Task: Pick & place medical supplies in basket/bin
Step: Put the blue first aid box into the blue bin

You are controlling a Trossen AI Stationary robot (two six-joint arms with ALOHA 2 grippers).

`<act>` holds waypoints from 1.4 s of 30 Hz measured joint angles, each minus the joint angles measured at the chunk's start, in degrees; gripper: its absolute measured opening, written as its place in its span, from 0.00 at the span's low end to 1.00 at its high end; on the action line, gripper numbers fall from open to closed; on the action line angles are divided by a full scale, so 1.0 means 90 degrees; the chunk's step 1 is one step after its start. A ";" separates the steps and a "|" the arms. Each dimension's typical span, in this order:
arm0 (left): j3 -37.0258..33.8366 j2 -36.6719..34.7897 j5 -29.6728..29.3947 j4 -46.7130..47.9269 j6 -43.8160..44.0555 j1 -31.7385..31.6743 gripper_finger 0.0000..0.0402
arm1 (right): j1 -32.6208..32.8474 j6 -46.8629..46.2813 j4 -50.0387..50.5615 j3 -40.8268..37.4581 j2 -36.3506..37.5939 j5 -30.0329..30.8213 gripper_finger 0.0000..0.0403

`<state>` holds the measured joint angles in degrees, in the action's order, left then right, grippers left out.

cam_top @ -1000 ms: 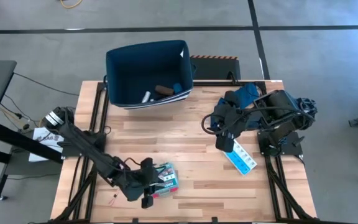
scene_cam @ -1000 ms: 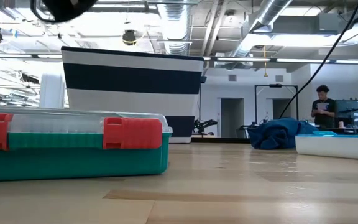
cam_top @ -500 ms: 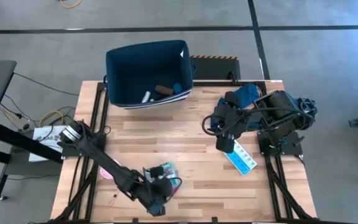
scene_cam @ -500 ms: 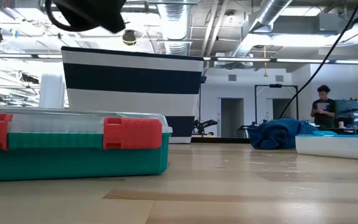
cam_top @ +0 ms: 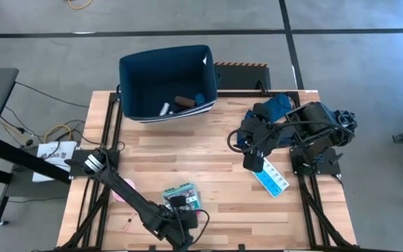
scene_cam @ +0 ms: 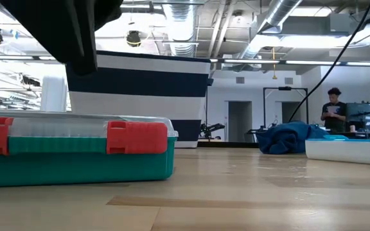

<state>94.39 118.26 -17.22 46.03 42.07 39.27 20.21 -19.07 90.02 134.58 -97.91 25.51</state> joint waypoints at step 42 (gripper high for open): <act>-0.0057 0.0542 -0.1304 -0.0149 0.0879 0.0534 0.21 | -0.0292 0.1343 -0.0002 -0.0002 -0.0002 -0.0009 0.54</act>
<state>93.88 123.13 -28.95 44.69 49.98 44.07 17.58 -6.97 90.00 134.56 -97.93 25.43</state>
